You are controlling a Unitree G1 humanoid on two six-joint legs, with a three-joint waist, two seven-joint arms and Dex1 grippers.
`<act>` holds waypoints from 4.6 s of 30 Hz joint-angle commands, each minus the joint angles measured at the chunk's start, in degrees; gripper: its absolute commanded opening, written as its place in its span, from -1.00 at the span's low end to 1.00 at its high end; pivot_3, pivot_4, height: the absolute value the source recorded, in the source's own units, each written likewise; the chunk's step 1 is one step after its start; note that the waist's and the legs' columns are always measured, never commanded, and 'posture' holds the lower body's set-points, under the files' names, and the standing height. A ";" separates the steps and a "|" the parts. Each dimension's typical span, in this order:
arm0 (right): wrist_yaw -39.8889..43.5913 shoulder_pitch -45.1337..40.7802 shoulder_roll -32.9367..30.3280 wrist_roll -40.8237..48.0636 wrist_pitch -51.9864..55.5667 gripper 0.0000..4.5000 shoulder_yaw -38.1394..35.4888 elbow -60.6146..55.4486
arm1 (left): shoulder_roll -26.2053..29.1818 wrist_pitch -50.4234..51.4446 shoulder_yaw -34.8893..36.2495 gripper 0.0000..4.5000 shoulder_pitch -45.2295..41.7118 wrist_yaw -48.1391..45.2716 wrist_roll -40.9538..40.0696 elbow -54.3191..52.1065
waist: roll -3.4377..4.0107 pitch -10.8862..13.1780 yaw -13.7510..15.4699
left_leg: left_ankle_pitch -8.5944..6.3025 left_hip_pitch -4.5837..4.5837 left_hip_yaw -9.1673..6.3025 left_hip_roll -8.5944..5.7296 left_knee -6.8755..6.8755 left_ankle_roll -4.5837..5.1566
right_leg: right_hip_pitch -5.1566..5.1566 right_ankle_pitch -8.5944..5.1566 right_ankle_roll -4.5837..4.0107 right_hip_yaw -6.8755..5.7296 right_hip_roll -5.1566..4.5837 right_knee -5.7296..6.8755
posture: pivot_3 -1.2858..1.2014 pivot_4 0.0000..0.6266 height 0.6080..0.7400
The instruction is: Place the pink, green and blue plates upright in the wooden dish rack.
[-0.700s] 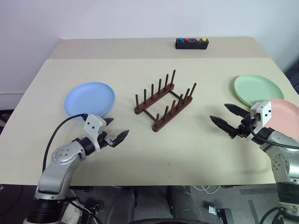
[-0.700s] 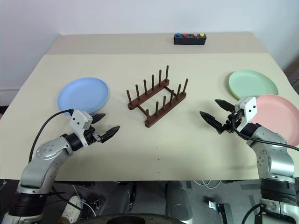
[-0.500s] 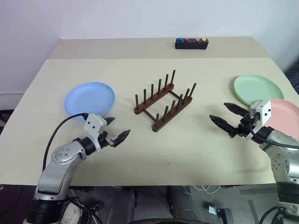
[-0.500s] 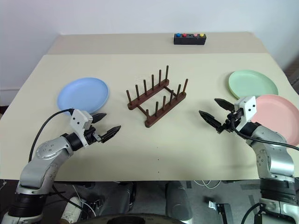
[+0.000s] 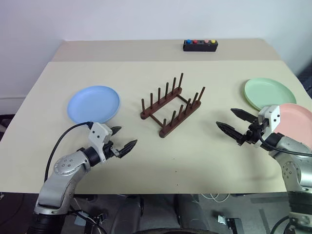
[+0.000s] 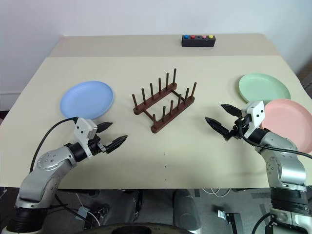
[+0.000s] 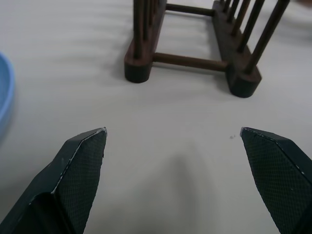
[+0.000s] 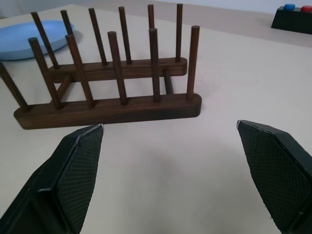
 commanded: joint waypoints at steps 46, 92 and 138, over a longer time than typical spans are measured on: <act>-6.20 16.35 0.65 -1.67 1.61 1.00 5.98 -24.02 | -10.17 -15.04 -20.70 -0.68 -21.70 -10.12 14.22 27.12 | 0.22 -0.16 0.22 | 0.00 0.34 0.00 -0.02 0.03 0.00 | 0.39 -0.06 0.06 -0.01 0.00 -0.05 | 0.03 -0.52 1.00; -12.26 29.23 -0.18 -7.92 1.99 -1.00 -2.99 -22.21 | -9.54 -19.02 -21.28 -0.99 -27.06 -27.98 13.42 31.26 | 0.19 -0.13 0.35 | -0.03 0.13 -0.05 -0.03 0.05 0.06 | 0.23 -0.09 0.12 0.00 0.00 -0.04 | 0.03 -0.52 1.00; -18.69 1.30 0.40 -23.10 -6.13 -1.00 8.62 3.63 | -19.26 -28.29 -22.66 -0.99 -37.14 -4.62 23.81 51.57 | 0.19 -0.15 0.06 | -0.03 0.64 0.01 -0.05 0.04 0.06 | 0.67 -0.08 0.13 0.03 0.00 -0.04 | 0.03 -0.52 1.00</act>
